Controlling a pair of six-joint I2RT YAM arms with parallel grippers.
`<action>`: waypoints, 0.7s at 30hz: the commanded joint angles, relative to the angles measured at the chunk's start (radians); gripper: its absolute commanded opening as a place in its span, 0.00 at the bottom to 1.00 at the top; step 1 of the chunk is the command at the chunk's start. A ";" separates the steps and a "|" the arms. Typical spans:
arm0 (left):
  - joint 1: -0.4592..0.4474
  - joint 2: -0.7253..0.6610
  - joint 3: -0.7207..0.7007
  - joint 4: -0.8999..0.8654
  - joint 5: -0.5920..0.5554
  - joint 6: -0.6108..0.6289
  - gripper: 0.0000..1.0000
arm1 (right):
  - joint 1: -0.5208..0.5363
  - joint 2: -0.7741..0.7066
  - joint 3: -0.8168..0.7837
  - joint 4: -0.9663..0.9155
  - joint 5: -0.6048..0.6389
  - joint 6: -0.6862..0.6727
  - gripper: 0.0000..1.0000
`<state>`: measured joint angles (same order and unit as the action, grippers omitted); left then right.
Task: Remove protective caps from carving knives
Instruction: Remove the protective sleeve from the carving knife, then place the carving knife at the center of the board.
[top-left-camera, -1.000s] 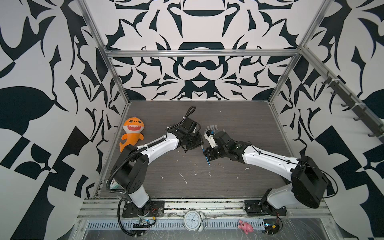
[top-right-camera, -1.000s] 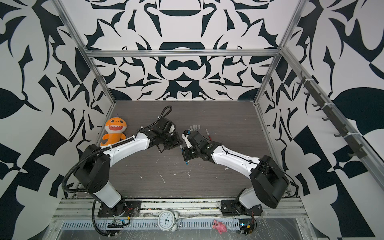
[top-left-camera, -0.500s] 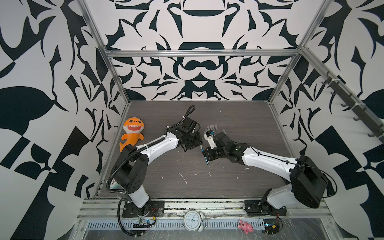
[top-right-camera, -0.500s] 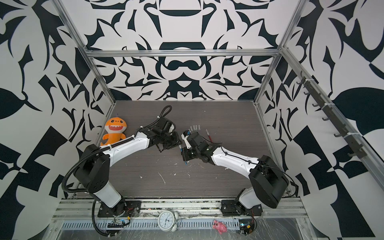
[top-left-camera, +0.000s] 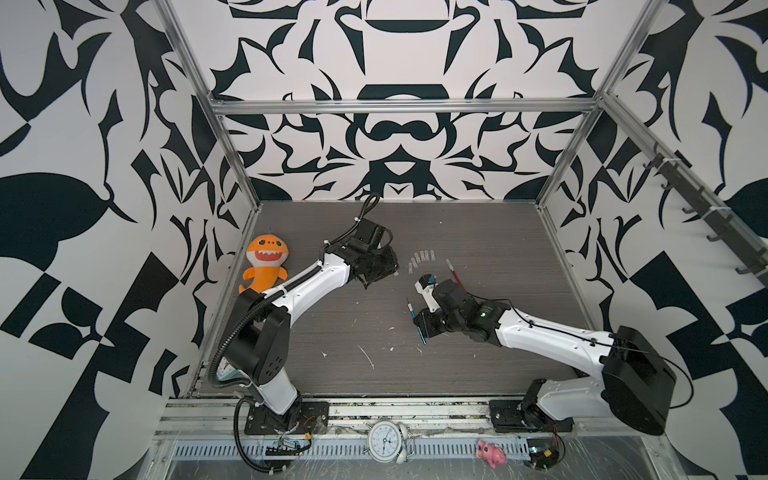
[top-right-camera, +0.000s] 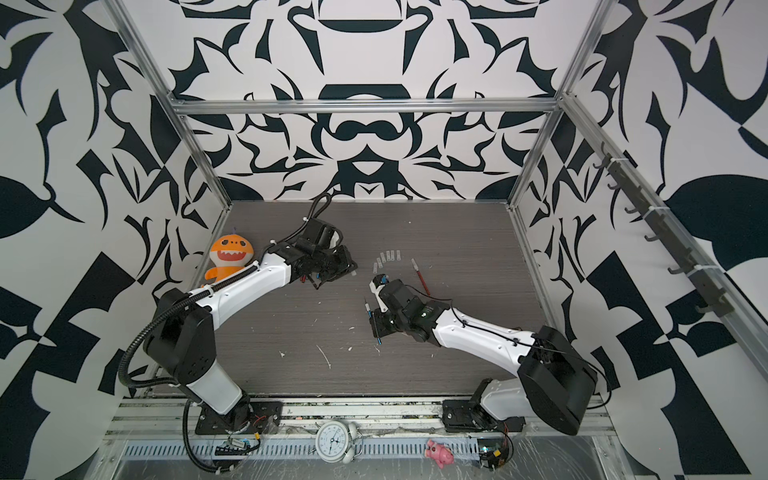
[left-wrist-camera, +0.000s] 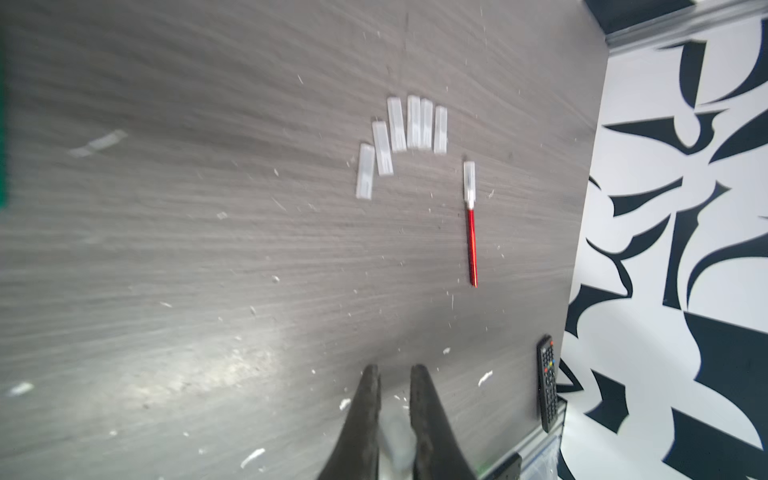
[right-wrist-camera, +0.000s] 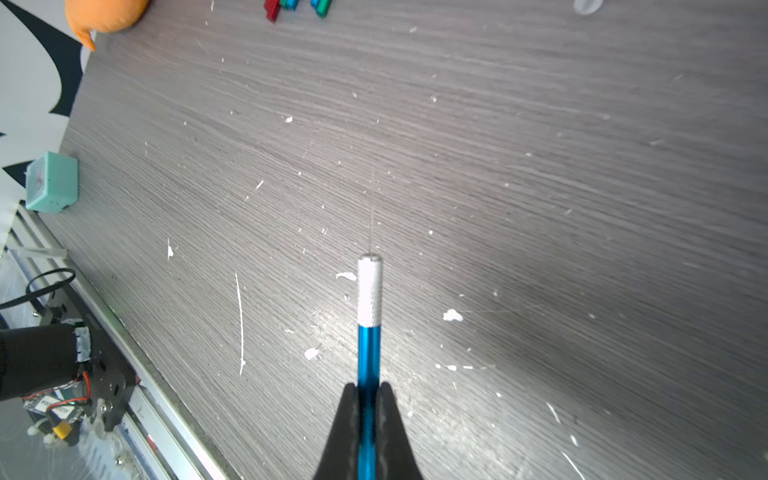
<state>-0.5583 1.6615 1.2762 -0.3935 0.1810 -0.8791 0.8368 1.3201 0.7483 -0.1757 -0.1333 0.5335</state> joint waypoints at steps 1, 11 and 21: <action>0.097 -0.088 0.016 -0.063 -0.031 0.050 0.00 | 0.002 -0.025 0.026 0.016 0.037 0.013 0.00; 0.268 -0.372 -0.073 -0.232 -0.086 0.218 0.00 | -0.081 0.270 0.311 0.061 -0.039 0.074 0.00; 0.320 -0.631 -0.208 -0.392 -0.293 0.416 0.00 | -0.125 0.700 0.727 0.032 -0.104 0.141 0.00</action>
<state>-0.2401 1.0813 1.1248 -0.7055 -0.0170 -0.5350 0.7204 1.9709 1.3754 -0.1406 -0.2073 0.6415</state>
